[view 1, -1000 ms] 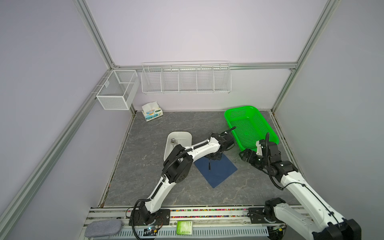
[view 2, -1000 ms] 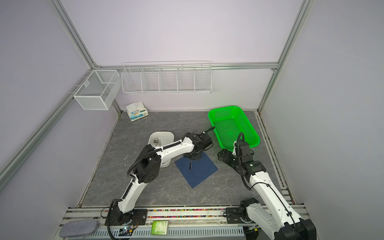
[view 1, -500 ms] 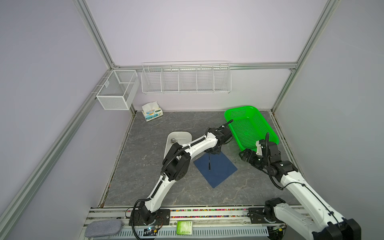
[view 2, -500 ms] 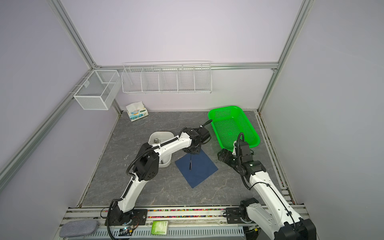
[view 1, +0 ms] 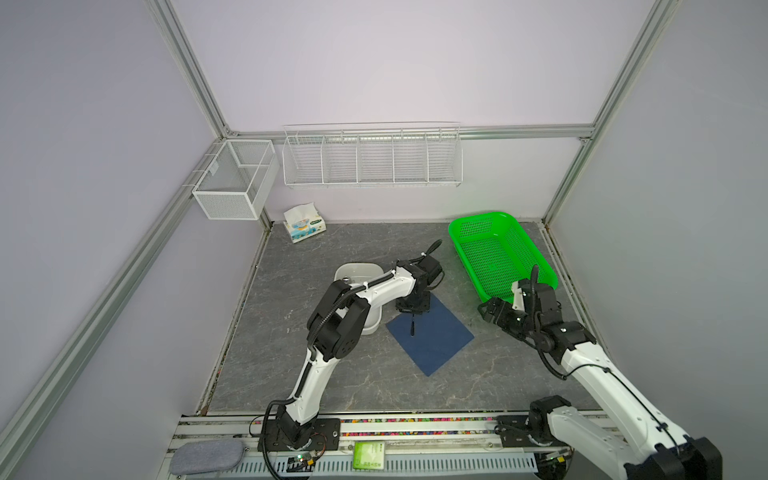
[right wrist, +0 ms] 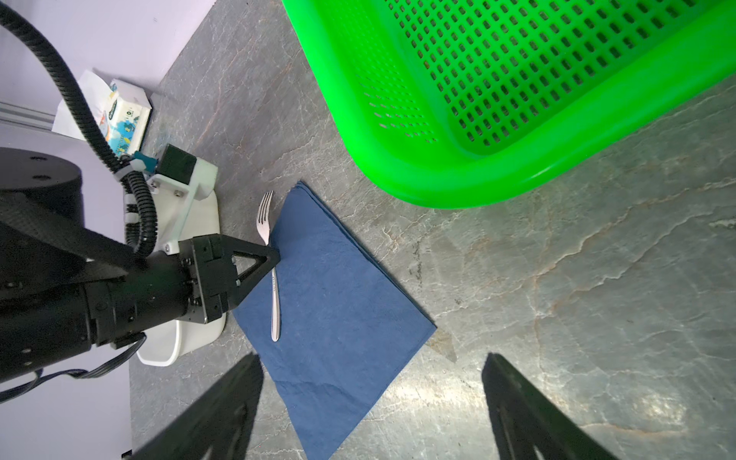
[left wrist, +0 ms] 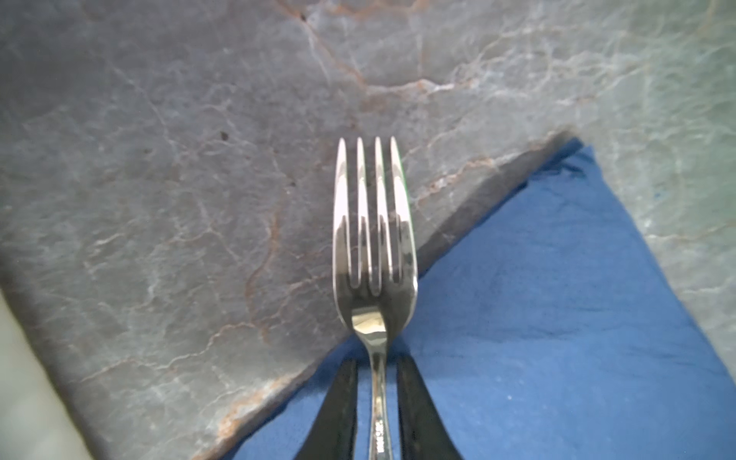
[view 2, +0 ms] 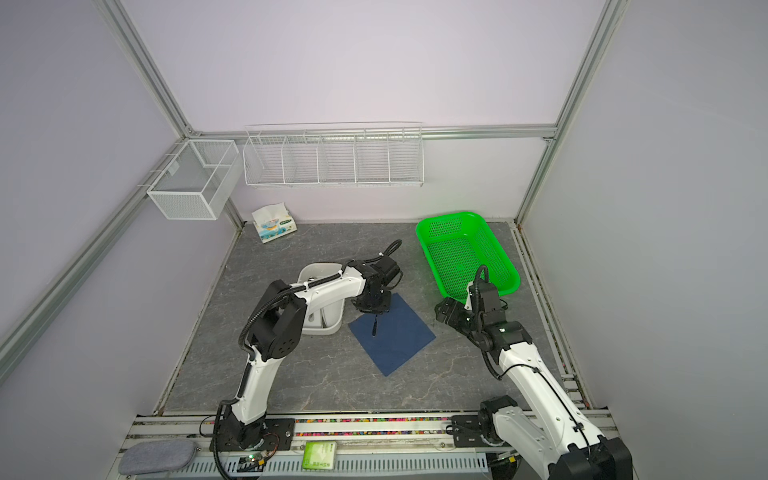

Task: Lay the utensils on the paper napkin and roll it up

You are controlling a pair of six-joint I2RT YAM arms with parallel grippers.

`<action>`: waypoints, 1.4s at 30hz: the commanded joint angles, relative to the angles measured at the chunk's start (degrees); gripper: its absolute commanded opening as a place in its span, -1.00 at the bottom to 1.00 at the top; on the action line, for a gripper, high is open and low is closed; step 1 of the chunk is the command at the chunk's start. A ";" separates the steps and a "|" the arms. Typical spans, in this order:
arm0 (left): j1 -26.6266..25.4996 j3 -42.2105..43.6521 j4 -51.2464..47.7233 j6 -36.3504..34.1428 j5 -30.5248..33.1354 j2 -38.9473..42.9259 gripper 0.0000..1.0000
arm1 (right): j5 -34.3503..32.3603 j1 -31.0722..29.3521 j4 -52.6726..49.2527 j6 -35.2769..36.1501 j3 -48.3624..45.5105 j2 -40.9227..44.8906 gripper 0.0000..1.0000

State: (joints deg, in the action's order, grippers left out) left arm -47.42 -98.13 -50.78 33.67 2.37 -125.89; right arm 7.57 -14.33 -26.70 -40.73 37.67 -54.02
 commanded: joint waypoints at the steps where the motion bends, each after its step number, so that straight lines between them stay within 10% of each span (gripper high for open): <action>1: 0.08 0.98 2.71 -1.02 -2.89 1.10 -0.60 | 0.51 0.27 0.70 -0.97 -0.41 0.08 0.79; 42: -0.55 8.70 10.08 -1.52 -4.46 10.31 -1.00 | 3.24 0.28 2.37 -0.41 -0.40 0.18 0.82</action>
State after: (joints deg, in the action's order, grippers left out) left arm -47.46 -91.13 -43.79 32.29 1.45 -117.32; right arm 8.25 -14.33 -26.55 -40.73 37.67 -54.02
